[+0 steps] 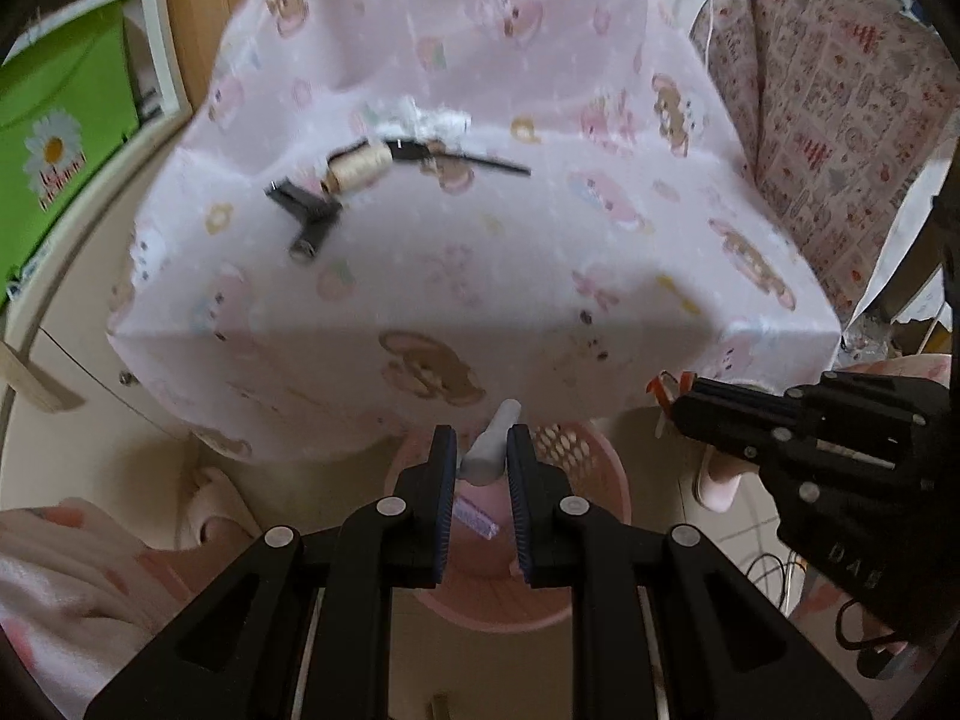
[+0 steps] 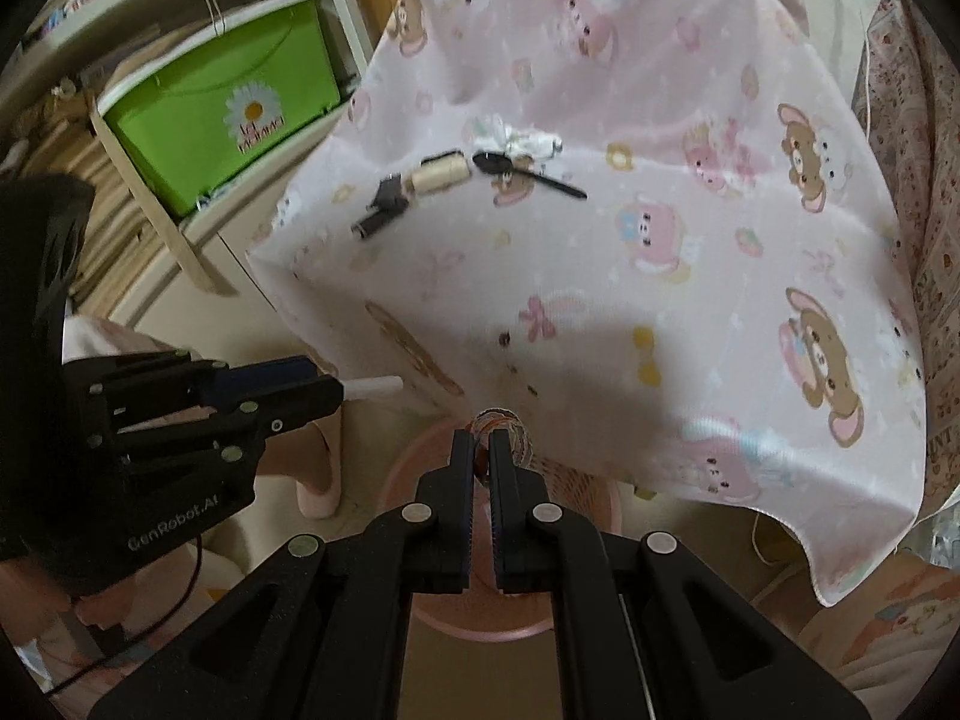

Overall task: Collect trash
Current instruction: 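Carry the white paper and red item down over the wastebasket with both grippers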

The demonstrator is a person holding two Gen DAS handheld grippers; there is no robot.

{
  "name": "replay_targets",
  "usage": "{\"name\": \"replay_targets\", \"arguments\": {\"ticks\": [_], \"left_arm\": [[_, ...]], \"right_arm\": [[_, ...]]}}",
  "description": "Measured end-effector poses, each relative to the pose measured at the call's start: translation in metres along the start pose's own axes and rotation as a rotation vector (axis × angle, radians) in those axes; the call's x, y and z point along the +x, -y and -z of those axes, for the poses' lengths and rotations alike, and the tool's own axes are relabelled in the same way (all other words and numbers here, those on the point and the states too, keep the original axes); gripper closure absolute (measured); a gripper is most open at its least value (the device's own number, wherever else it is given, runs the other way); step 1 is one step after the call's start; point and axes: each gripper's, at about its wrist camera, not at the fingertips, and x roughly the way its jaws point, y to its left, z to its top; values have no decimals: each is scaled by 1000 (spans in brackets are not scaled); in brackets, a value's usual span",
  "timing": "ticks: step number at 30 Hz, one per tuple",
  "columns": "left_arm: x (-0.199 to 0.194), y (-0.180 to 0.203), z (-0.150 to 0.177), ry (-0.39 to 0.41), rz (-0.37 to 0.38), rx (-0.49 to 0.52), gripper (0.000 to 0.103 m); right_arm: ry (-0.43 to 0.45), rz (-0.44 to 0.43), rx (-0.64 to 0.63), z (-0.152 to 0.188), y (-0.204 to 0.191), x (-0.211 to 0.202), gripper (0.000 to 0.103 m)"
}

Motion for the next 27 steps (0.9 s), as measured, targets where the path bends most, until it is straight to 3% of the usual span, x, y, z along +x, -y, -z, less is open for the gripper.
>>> {"name": "replay_targets", "arguments": {"ticks": [3,7,10,17,27], "left_arm": [[17,2,-5,-91,-18,38,87],[30,4,-15,-138,-40,97,87],[41,-1,-15,-177,-12,65,87],[61,-9,4,-217,8,25,87],[88,-25,9,-255,-45,11,86]], "right_arm": [[-32,34,-6,3,2,11,97],[-94,53,21,9,10,29,97],[-129,75,27,13,11,41,97],[-190,107,19,22,12,62,97],[-243,136,22,28,12,85,97]]}}
